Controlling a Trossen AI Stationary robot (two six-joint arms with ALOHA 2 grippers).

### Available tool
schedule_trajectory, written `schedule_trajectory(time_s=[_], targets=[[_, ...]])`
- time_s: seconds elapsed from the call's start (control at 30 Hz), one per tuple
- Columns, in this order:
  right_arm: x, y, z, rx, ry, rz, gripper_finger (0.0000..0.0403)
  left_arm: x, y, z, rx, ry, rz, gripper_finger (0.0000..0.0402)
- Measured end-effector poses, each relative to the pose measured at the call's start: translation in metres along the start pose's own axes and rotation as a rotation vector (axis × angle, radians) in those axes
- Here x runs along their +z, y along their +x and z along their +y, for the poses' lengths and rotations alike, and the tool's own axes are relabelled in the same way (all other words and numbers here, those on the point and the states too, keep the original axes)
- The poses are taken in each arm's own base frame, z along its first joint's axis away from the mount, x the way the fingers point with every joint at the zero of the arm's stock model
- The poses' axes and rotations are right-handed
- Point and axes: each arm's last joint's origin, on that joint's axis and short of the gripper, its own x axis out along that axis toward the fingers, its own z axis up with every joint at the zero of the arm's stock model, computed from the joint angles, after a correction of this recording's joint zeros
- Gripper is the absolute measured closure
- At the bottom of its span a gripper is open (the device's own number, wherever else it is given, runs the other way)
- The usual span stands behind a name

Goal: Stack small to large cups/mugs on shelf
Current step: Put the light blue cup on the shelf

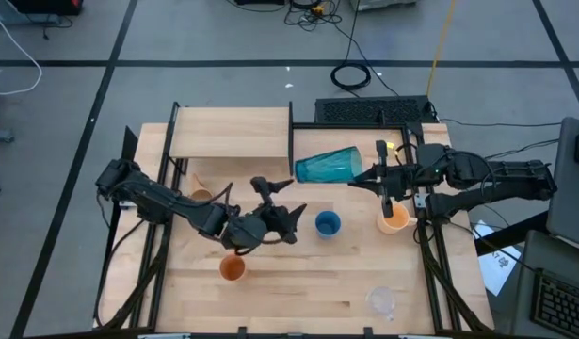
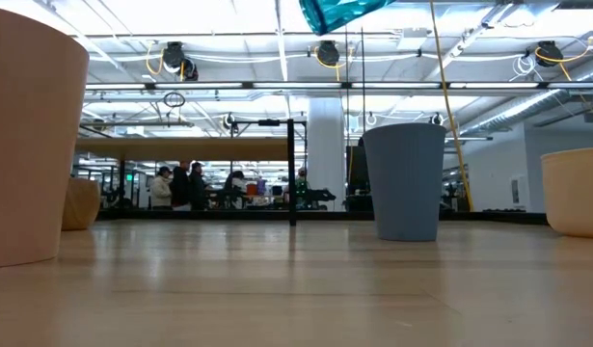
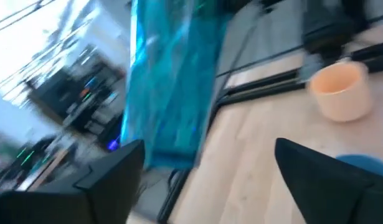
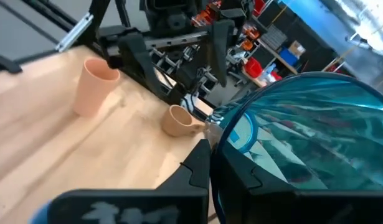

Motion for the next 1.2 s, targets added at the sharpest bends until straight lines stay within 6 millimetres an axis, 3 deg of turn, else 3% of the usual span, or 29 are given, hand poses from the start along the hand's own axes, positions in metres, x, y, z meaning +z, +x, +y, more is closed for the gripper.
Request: schedule_trajectory(time_s=[0.13, 0.27, 0.73, 0.97, 1.2], targets=[[-0.001, 0.000, -0.001, -0.037, 0.067, 0.024, 0.0399, 0.013, -0.002, 0.009, 0.011, -0.021, -0.025, 0.0012], [-0.001, -0.001, -0.002, -0.066, 0.113, 0.036, 0.0399, 0.022, -0.004, 0.017, 0.067, -0.155, -0.025, 0.0009], [0.002, -0.004, 0.000, -0.062, 0.239, 0.011, 0.0399, 0.017, 0.014, 0.027, 0.041, -0.207, -0.024, 0.0009], [0.006, -0.004, 0.002, -0.054, 0.251, -0.022, 0.0399, 0.012, 0.032, 0.039, -0.021, -0.325, -0.033, 0.0009], [0.010, -0.005, -0.001, -0.075, 0.301, -0.069, 0.0399, 0.021, 0.040, 0.062, -0.087, -0.309, 0.019, 0.0009]])
